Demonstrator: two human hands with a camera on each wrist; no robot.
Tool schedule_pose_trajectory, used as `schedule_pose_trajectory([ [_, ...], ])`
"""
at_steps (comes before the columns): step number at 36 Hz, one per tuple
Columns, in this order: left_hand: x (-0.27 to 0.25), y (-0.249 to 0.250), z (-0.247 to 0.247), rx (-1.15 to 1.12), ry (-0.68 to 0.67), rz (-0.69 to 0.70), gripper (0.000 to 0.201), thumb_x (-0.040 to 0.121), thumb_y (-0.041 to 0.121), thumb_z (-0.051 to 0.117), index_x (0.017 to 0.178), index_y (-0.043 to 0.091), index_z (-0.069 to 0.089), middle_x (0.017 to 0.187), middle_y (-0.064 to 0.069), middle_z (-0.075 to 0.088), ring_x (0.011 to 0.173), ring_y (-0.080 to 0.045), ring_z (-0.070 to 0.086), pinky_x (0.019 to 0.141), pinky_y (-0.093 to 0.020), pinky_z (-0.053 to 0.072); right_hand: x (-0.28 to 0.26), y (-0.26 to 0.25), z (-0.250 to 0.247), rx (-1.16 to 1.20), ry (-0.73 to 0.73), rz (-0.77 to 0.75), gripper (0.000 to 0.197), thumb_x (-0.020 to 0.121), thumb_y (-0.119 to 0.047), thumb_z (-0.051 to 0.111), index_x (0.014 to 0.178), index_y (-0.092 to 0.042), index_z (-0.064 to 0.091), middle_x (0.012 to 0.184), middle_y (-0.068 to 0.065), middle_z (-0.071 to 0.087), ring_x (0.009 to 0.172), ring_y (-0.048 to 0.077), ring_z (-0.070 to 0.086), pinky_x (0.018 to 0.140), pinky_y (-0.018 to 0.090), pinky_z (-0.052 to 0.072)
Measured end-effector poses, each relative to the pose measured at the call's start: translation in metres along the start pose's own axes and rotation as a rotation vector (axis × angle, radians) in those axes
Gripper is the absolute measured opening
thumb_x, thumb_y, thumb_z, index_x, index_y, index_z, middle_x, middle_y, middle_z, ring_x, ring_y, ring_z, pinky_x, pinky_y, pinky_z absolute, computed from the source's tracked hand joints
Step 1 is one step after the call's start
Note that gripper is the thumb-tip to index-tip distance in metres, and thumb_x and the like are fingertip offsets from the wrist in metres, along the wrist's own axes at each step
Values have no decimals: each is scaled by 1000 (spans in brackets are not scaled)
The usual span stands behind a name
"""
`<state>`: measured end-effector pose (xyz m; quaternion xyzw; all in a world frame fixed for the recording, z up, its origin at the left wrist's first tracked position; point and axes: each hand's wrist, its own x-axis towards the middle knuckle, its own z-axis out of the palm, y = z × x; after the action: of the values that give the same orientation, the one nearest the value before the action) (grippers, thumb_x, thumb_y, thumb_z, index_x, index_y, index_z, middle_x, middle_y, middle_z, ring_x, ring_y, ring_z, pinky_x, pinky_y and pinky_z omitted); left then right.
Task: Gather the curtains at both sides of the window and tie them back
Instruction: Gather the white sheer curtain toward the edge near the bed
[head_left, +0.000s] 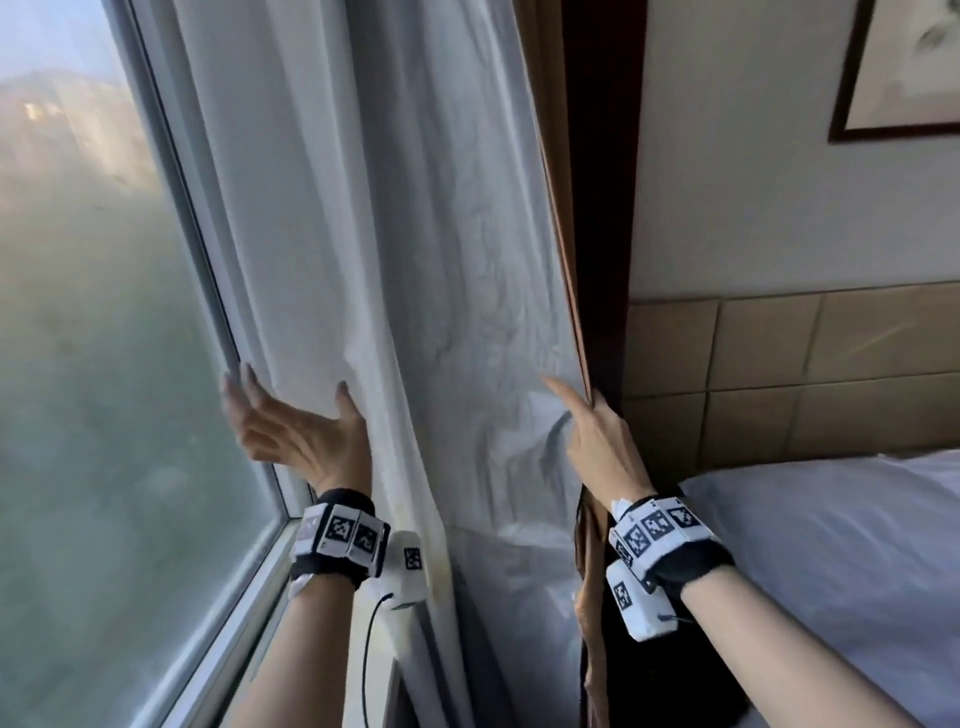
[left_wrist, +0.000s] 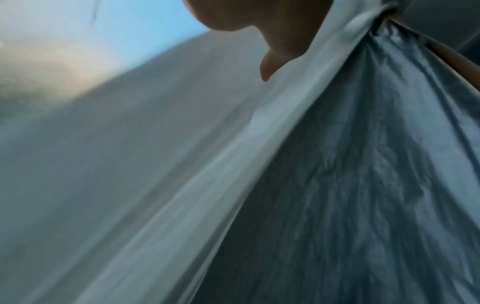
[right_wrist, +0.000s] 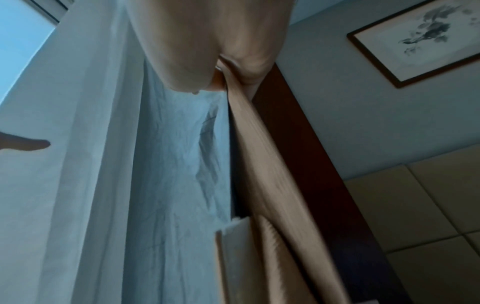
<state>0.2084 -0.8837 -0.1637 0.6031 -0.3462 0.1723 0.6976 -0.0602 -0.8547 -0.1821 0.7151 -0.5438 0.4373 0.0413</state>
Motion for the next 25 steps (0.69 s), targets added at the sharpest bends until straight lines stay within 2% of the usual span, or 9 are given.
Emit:
schedule_pose_trajectory([
  [3, 8, -6, -3, -81, -72, -93, 74, 78, 28, 69, 141, 8, 36, 141, -10, 43, 133, -26, 36, 105, -38, 22, 0, 3, -1, 20, 17, 42, 60, 86, 11, 39, 136, -21, 50, 123, 21, 55, 102, 39, 59, 89, 43, 51],
  [5, 2, -8, 1, -126, -240, -105, 36, 88, 26, 62, 118, 7, 57, 107, -14, 65, 100, -31, 60, 83, -30, 39, 0, 1, 0, 42, 27, 51, 55, 86, 11, 39, 131, -15, 54, 124, 19, 56, 108, 37, 58, 94, 39, 49],
  [7, -14, -1, 3, -75, -368, 33, 25, 94, 29, 52, 94, 9, 66, 79, -10, 65, 69, -24, 57, 62, -25, 34, 0, -2, 1, 69, 38, 79, 52, 87, 9, 40, 130, -14, 56, 123, 19, 57, 108, 36, 58, 95, 40, 49],
  [11, -70, 34, -1, -258, -608, 236, 33, 95, 22, 56, 63, 17, 51, 52, 5, 45, 48, -13, 44, 51, -27, 34, 1, -6, 7, 137, 26, 161, 48, 89, 2, 40, 128, -18, 58, 118, 16, 62, 108, 34, 59, 91, 45, 50],
  [13, -100, 45, -1, -325, -782, 220, 40, 95, 20, 57, 60, 27, 40, 49, 11, 42, 43, -3, 42, 46, -15, 30, 0, -11, 7, 236, 13, 188, 43, 92, -2, 42, 129, -17, 58, 117, 14, 65, 109, 32, 60, 95, 42, 48],
  [15, -123, 52, 1, -339, -902, 184, 40, 94, 20, 57, 59, 27, 40, 50, 11, 43, 43, -4, 44, 45, -15, 30, -2, -20, 4, 376, -53, 223, 39, 98, -22, 46, 136, -18, 52, 131, 5, 59, 124, 23, 51, 108, 33, 38],
  [18, -152, 56, 4, -350, -1124, 225, 20, 84, 15, 50, 65, 11, 53, 56, -3, 55, 52, -16, 52, 50, -37, 43, -7, -37, -1, 533, -117, 256, 47, 91, -49, 54, 129, -20, 57, 122, -6, 64, 116, 9, 57, 101, 24, 42],
  [21, -166, 61, 0, -397, -1289, 304, 12, 78, 1, 49, 67, -3, 48, 62, -14, 54, 59, -26, 51, 54, -42, 44, -9, -37, 5, 439, -87, 249, 33, 90, -43, 57, 114, -21, 65, 100, -7, 71, 95, 11, 66, 87, 29, 54],
  [25, -144, 61, -3, -432, -1418, 200, 15, 88, 5, 56, 78, 13, 64, 82, -4, 70, 79, -19, 65, 73, -33, 52, -10, -21, 7, 237, -35, 267, 31, 98, -22, 42, 119, -9, 61, 101, 18, 67, 94, 32, 64, 82, 36, 53],
])
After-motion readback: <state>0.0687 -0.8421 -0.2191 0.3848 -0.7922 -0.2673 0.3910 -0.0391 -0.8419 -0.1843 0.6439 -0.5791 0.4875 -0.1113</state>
